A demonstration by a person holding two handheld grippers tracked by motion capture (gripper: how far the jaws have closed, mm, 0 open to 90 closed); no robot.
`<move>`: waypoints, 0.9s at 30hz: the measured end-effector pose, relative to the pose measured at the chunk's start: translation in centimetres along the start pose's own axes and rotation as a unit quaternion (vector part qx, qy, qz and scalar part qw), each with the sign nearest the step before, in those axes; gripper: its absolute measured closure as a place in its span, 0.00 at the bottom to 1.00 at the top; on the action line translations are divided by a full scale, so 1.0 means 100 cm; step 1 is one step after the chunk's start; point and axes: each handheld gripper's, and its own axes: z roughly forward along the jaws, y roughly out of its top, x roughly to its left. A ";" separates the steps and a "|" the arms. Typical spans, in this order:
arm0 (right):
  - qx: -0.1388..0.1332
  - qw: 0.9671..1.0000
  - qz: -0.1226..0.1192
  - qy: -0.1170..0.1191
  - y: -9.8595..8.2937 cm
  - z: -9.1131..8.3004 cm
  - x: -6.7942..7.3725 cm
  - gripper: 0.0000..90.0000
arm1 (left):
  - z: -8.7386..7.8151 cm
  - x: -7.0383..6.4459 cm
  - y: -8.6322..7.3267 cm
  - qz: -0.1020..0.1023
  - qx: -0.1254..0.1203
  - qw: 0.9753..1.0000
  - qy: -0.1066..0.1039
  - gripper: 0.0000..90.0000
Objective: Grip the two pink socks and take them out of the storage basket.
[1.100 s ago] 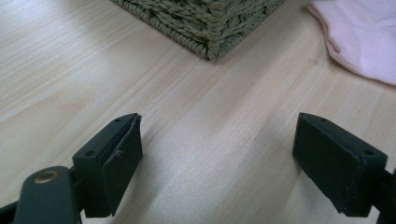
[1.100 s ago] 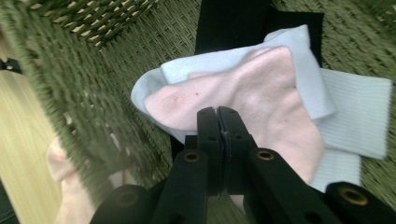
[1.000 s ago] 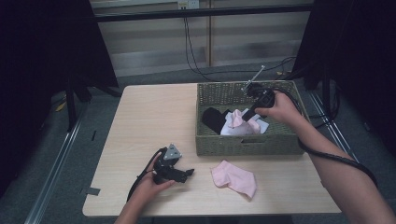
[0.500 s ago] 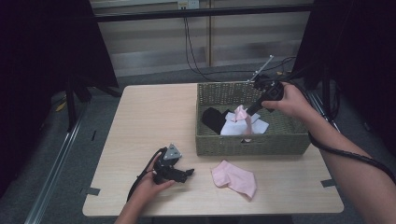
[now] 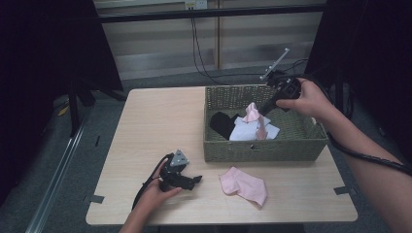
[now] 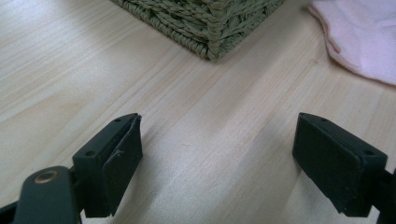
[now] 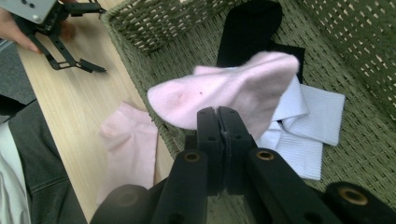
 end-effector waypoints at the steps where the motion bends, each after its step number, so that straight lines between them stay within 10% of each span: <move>1: 0.000 1.000 0.000 0.000 0.000 0.000 0.000 0.98 | 0.000 0.000 0.000 0.000 0.000 1.000 0.000 0.17; 27: -0.021 0.999 -0.028 -0.011 0.002 -0.054 0.023 0.98 | 0.000 0.000 0.000 0.000 0.000 1.000 0.000 0.17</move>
